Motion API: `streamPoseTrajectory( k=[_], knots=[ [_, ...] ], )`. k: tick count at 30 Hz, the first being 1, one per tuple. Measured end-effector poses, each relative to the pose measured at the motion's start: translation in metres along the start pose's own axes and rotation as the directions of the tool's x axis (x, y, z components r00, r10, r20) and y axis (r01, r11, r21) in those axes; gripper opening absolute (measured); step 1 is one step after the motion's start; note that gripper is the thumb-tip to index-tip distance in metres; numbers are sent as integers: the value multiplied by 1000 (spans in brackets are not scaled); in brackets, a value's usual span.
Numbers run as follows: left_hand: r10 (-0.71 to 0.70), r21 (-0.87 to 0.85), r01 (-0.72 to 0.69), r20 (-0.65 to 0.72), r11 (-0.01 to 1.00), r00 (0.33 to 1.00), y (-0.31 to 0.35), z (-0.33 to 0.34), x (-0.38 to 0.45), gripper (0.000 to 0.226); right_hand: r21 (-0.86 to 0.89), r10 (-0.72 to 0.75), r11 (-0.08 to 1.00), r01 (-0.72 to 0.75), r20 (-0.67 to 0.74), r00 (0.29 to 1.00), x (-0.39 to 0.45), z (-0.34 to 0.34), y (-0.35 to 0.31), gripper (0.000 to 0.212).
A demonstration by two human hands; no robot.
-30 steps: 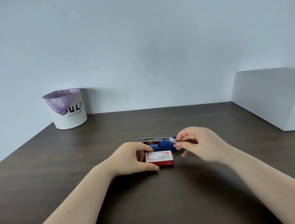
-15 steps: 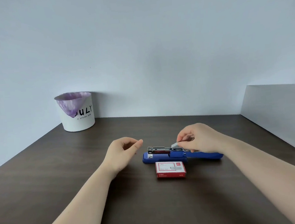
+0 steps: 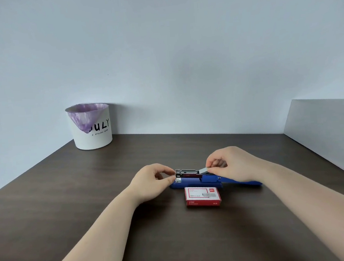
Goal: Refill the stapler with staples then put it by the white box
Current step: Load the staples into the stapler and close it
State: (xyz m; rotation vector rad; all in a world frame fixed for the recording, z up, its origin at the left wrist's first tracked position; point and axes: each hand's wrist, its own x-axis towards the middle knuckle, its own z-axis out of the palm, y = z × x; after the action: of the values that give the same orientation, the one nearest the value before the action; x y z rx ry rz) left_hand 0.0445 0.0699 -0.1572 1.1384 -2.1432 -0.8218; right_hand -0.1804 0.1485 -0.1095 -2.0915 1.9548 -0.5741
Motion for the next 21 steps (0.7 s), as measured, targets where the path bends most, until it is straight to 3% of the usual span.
streamPoseTrajectory(
  k=[4,21],
  knots=[
    [-2,18,1,18,1000,1000,3,0,-2,21,3,-8,1000,8,-28,1000,0,0,2,10],
    [13,42,-15,47,999,999,0,0,0,22,-32,-41,999,40,-31,999,3,6,2,12]
  ],
)
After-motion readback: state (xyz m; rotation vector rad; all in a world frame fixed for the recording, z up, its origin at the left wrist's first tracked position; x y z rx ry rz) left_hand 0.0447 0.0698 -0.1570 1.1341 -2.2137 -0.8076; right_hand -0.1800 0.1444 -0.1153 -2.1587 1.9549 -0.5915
